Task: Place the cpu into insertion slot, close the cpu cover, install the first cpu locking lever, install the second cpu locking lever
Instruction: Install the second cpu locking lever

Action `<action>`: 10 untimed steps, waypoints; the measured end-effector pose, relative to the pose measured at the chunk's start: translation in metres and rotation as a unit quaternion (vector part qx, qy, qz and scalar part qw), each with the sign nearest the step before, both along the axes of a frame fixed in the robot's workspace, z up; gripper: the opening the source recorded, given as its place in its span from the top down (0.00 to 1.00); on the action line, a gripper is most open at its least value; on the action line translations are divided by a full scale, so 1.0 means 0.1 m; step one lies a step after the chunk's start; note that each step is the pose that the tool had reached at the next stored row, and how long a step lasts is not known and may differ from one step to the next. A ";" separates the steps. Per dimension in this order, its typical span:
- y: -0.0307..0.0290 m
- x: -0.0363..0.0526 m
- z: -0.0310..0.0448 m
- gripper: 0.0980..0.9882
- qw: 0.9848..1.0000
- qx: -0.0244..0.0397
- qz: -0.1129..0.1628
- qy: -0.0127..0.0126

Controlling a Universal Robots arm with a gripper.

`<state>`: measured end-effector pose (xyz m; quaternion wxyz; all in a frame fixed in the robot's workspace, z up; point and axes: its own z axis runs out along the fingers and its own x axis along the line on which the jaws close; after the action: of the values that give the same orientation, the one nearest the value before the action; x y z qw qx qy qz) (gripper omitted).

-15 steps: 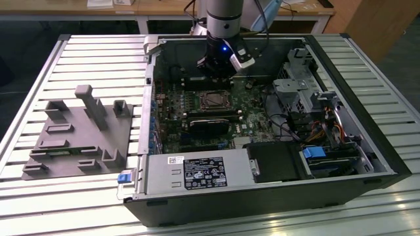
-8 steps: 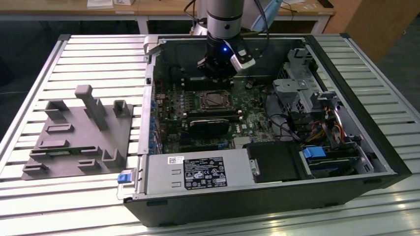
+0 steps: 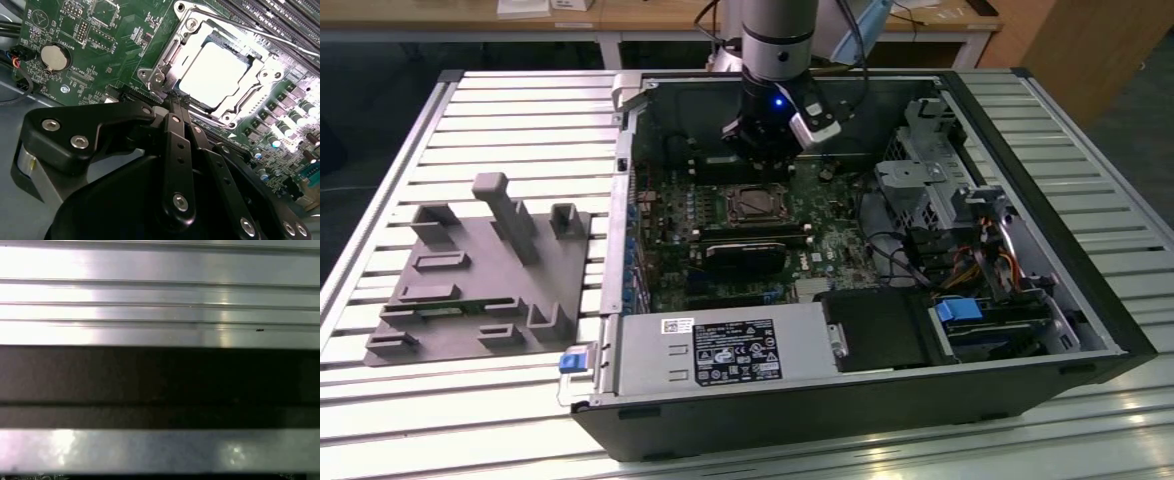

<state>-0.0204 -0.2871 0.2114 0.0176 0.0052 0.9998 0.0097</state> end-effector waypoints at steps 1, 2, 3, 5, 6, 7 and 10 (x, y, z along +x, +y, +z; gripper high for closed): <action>-0.004 0.000 0.000 0.99 1.000 0.000 0.000 0.000; -0.008 0.000 0.000 0.99 1.000 0.000 0.000 0.000; -0.020 0.000 0.000 0.99 1.000 0.000 0.000 0.000; -0.037 0.001 0.000 0.99 1.000 0.000 0.000 0.000; -0.047 0.001 0.000 0.99 1.000 0.000 0.000 0.000; -0.056 0.000 0.000 0.99 1.000 0.000 0.000 0.000; -0.083 0.001 0.000 0.99 1.000 0.000 0.000 0.000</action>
<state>-0.0203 -0.2954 0.2114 0.0176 0.0052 0.9998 0.0097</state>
